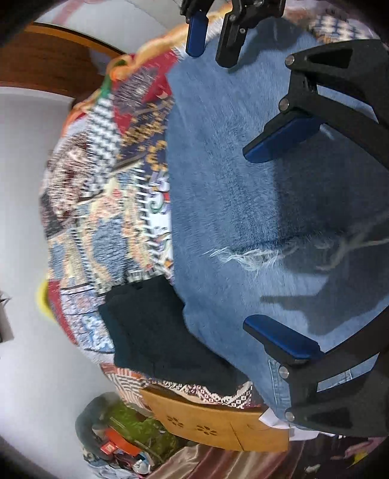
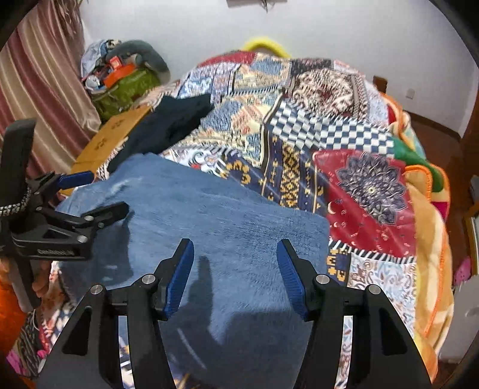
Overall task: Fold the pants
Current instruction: 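Move both open grippers over the folded blue jeans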
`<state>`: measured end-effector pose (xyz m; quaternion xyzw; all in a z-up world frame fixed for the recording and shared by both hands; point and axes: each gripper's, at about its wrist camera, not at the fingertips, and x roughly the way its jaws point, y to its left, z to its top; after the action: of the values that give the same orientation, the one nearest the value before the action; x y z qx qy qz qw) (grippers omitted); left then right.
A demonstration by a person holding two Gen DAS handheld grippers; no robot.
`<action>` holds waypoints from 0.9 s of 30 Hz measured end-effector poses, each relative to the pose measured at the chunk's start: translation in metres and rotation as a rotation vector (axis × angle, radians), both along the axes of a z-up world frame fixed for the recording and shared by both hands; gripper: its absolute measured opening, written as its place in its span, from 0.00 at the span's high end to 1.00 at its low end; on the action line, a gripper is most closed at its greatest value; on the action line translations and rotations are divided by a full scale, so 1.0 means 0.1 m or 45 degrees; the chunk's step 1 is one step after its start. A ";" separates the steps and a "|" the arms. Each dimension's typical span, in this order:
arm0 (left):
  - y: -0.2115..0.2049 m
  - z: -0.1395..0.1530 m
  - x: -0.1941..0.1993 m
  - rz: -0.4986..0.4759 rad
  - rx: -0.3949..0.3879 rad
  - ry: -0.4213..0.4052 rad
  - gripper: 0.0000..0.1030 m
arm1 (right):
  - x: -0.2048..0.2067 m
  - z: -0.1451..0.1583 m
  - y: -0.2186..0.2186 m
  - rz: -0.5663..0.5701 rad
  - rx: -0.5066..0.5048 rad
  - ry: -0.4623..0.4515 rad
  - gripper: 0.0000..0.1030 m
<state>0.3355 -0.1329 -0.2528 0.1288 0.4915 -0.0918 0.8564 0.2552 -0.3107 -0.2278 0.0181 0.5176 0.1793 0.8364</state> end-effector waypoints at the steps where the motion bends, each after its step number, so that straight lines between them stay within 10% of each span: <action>1: 0.01 -0.03 0.00 -0.002 -0.004 0.006 0.00 | 0.01 -0.07 0.00 0.007 -0.011 0.032 0.48; 27: 0.61 0.09 -0.62 0.170 -0.028 -0.096 0.00 | -0.63 0.16 -0.17 -0.133 -0.077 -0.097 0.41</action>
<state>0.2730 -0.0721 -0.2443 0.0897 0.4654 -0.0349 0.8798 0.1923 -0.3273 -0.2117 0.0129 0.4890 0.1204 0.8638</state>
